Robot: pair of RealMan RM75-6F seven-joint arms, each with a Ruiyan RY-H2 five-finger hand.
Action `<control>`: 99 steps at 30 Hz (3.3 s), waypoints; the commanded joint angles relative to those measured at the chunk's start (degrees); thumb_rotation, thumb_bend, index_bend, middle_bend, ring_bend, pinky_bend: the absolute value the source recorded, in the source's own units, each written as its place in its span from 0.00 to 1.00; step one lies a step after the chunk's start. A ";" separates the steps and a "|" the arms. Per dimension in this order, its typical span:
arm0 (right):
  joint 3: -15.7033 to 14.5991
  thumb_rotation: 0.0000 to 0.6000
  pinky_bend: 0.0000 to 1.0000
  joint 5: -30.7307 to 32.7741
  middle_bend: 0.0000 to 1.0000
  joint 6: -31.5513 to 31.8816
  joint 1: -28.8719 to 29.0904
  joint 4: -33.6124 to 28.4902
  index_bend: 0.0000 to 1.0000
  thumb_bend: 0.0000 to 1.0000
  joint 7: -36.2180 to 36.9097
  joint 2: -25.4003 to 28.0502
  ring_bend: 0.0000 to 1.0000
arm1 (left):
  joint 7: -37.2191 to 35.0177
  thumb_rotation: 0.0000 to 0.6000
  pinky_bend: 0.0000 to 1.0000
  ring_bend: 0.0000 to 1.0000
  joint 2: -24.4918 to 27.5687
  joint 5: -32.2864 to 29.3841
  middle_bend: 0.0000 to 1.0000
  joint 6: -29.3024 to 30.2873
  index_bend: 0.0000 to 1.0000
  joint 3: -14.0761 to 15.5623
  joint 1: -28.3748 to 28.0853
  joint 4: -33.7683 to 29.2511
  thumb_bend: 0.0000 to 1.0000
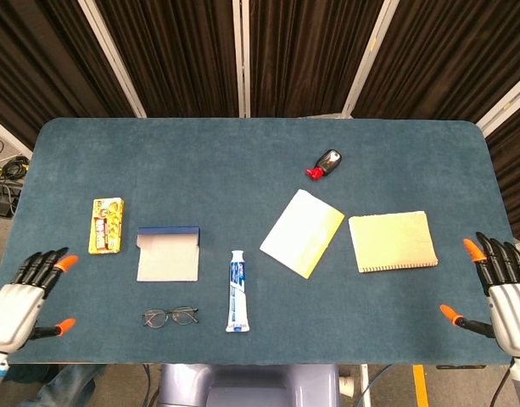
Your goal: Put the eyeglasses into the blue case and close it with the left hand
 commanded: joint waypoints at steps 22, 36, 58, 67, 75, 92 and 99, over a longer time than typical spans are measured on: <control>-0.71 1.00 0.00 -0.29 0.00 -1.36 0.40 0.55 0.00 0.00 6.75 2.44 0.00 | 32.26 1.00 0.00 0.00 -26.90 -27.70 0.00 -16.27 0.46 -3.99 -11.04 0.46 0.36; -1.08 1.00 0.00 -0.95 0.00 -1.45 0.42 0.37 0.00 0.00 5.93 2.27 0.00 | 32.83 1.00 0.00 0.00 -30.37 -32.59 0.00 -16.56 0.46 -3.90 -13.74 2.49 0.39; -0.94 1.00 0.00 -1.34 0.00 -0.70 0.42 1.06 0.00 0.00 6.90 2.10 0.00 | 34.45 1.00 0.00 0.00 -33.49 -35.10 0.00 -15.05 0.46 -2.17 -16.25 3.66 0.44; -0.94 1.00 0.00 -1.46 0.00 -0.39 0.34 1.22 0.00 0.00 7.29 2.14 0.00 | 34.71 1.00 0.00 0.00 -33.93 -35.36 0.00 -14.19 0.50 -1.43 -16.78 3.80 0.45; -0.87 1.00 0.00 -1.40 0.00 -0.24 0.36 1.42 0.00 0.00 7.73 2.17 0.00 | 35.29 1.00 0.00 0.00 -34.79 -35.71 0.00 -13.38 0.53 -0.50 -17.14 4.54 0.50; -0.89 1.00 0.00 -1.35 0.00 -0.35 0.43 1.48 0.00 0.00 7.67 2.08 0.00 | 33.08 1.00 0.00 0.00 -32.60 -33.19 0.00 -11.54 0.58 -1.44 -18.10 3.48 0.51; -0.96 1.00 0.00 -1.34 0.00 -0.61 0.52 1.43 0.00 0.00 7.11 1.90 0.00 | 29.95 1.00 0.00 0.00 -30.15 -33.05 0.00 -13.12 0.60 -4.07 -19.74 2.77 0.51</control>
